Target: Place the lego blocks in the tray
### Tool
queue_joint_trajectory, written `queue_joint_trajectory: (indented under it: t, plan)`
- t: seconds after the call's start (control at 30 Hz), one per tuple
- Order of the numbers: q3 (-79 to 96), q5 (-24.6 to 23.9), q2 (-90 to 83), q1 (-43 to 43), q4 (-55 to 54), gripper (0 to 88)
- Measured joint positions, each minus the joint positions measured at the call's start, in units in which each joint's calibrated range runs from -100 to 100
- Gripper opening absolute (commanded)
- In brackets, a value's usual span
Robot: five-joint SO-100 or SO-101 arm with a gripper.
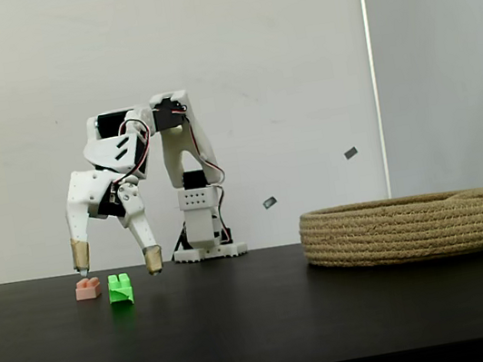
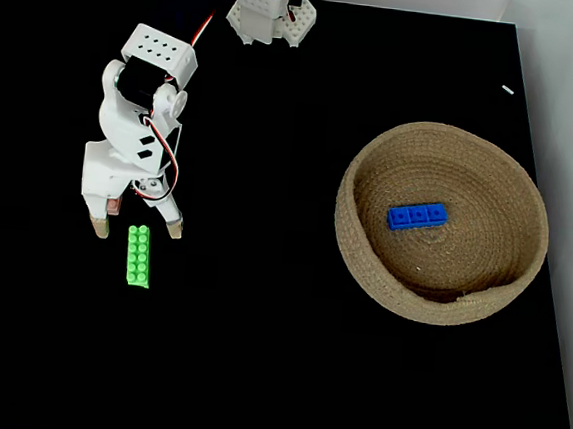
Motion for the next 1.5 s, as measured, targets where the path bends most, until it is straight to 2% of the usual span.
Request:
queue_joint_trajectory:
  t: [0.6, 0.93, 1.2, 1.4, 1.5]
  plan:
    - [-3.0, -1.2, 5.3, -2.9, -2.2, 29.1]
    - [-4.0, -1.2, 6.8, -2.4, -4.3, 23.4]
    - [-4.1, -2.7, 7.7, -0.9, -4.5, 14.4]
    - [-4.0, -4.6, 7.9, -0.9, -5.0, 0.2]
    - [-3.6, -5.4, 8.3, -0.9, -5.9, 0.0]
